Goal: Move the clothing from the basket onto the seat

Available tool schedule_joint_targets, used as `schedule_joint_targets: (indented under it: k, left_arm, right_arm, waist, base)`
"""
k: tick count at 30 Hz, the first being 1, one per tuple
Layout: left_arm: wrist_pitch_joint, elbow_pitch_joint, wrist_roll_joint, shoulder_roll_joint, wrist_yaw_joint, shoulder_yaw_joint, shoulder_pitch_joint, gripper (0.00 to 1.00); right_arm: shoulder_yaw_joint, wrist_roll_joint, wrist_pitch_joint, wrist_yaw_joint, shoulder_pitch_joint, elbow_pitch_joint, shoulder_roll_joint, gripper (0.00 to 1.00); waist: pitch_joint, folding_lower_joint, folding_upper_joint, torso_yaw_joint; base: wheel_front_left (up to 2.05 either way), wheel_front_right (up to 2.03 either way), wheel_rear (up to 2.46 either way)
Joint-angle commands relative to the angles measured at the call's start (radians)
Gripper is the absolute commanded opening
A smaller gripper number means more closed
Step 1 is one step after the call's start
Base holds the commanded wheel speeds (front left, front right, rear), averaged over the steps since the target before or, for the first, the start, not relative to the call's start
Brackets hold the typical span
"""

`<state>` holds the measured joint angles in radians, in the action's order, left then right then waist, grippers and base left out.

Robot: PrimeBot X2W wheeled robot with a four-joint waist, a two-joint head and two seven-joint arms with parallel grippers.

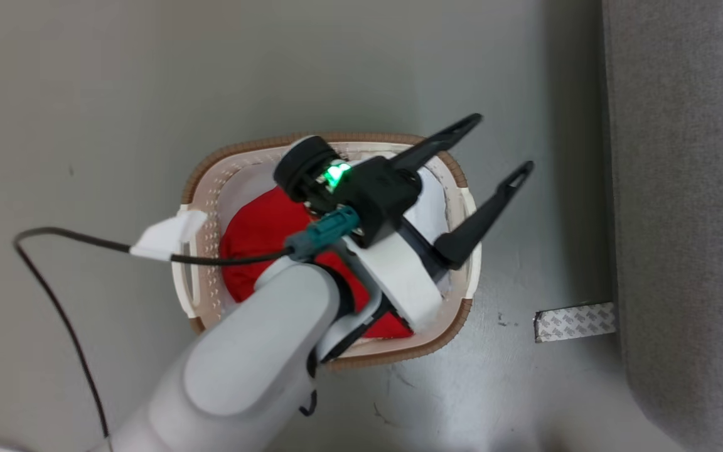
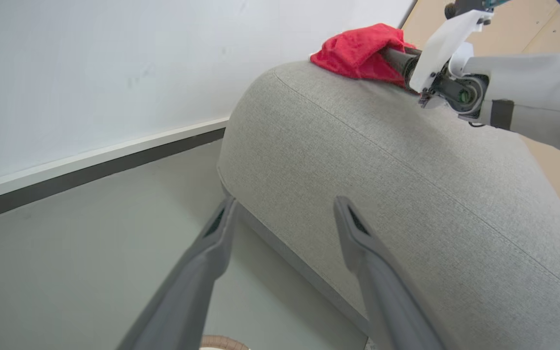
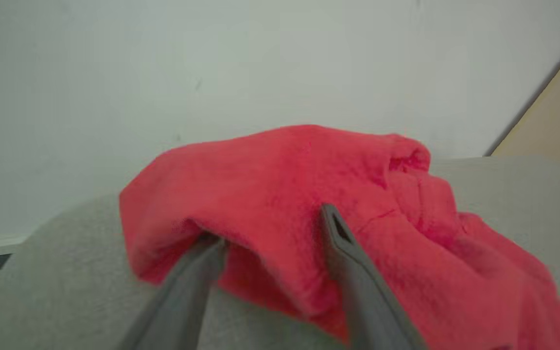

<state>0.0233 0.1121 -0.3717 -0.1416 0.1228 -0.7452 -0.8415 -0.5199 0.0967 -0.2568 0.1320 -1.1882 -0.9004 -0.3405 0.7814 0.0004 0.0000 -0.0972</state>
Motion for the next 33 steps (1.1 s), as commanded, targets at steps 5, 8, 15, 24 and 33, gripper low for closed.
schedule_joint_targets:
  k: [5,8,15,24,33]
  left_arm:
    - [0.019,0.018,-0.017,-0.041,-0.025,0.030,0.043,1.00]
    - [0.040,0.027,-0.034,-0.061,-0.045,0.051,0.086,1.00]
    - [0.118,0.065,-0.076,-0.102,-0.103,0.100,0.232,1.00]
    - [0.225,0.103,-0.123,-0.137,-0.192,0.184,0.460,1.00]
    - [0.241,0.031,-0.107,-0.117,-0.254,0.377,0.730,1.00]
  right_arm:
    - [0.036,0.014,-0.009,-0.002,0.104,0.109,0.075,1.00]
    - [0.071,-0.008,-0.008,-0.002,0.213,0.222,0.128,1.00]
    - [0.184,-0.074,-0.008,-0.002,0.494,0.426,0.209,1.00]
    - [0.318,-0.125,-0.008,-0.002,0.804,0.570,0.253,1.00]
    - [0.419,-0.138,-0.008,-0.002,1.024,0.641,0.284,1.00]
  waist:
    - [-0.087,-0.0004,0.0000,-0.059]
    - [-0.151,-0.0004,0.0000,-0.083]
    - [-0.346,-0.0004,0.0000,-0.097]
    - [-0.565,-0.0004,0.0000,-0.051]
    - [-0.716,-0.0004,0.0000,-0.013]
  base:
    - [0.00,0.00,0.00]
    - [0.00,0.00,0.00]
    - [0.00,0.00,0.00]
    - [0.00,0.00,0.00]
    - [0.00,0.00,0.00]
